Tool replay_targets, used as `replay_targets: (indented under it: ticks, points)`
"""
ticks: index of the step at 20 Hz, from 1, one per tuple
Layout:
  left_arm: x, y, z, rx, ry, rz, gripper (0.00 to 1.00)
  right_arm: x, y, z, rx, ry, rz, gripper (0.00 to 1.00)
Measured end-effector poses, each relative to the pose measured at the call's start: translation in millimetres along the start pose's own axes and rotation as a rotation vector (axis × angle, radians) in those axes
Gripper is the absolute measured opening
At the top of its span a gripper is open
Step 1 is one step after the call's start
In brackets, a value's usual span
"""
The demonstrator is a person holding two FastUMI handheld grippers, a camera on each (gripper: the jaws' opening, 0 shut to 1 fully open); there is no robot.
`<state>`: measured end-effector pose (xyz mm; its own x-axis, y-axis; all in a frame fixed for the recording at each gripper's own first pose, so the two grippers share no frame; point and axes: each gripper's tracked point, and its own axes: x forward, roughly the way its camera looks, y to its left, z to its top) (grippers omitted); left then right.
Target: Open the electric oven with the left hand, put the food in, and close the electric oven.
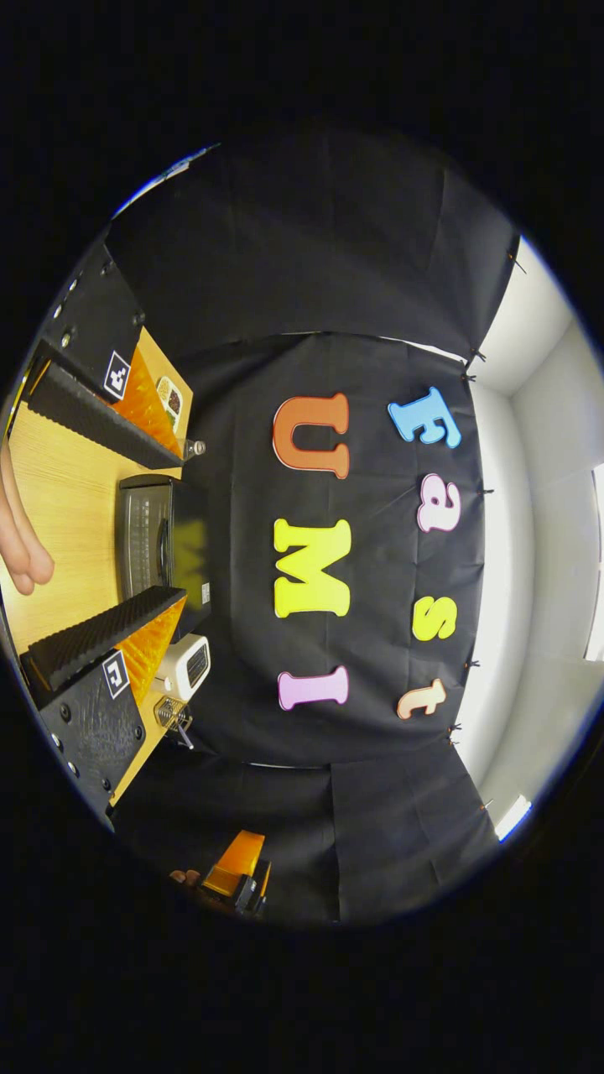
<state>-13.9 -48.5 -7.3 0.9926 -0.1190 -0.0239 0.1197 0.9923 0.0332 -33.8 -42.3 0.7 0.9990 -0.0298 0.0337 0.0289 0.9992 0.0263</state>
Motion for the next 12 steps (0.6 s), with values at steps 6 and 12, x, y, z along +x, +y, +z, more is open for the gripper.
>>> replay_targets:
  ticks: [6, 12]
  points:
    - [15, 0, 7, 0.011, -0.035, -0.004, 0.92, 2, -9, 4, 0.018, -0.030, 0.000, 0.98]
    - [70, 5, -4, 0.009, 0.022, 0.021, 0.92, 24, -9, 5, 0.025, -0.028, 0.044, 0.98]
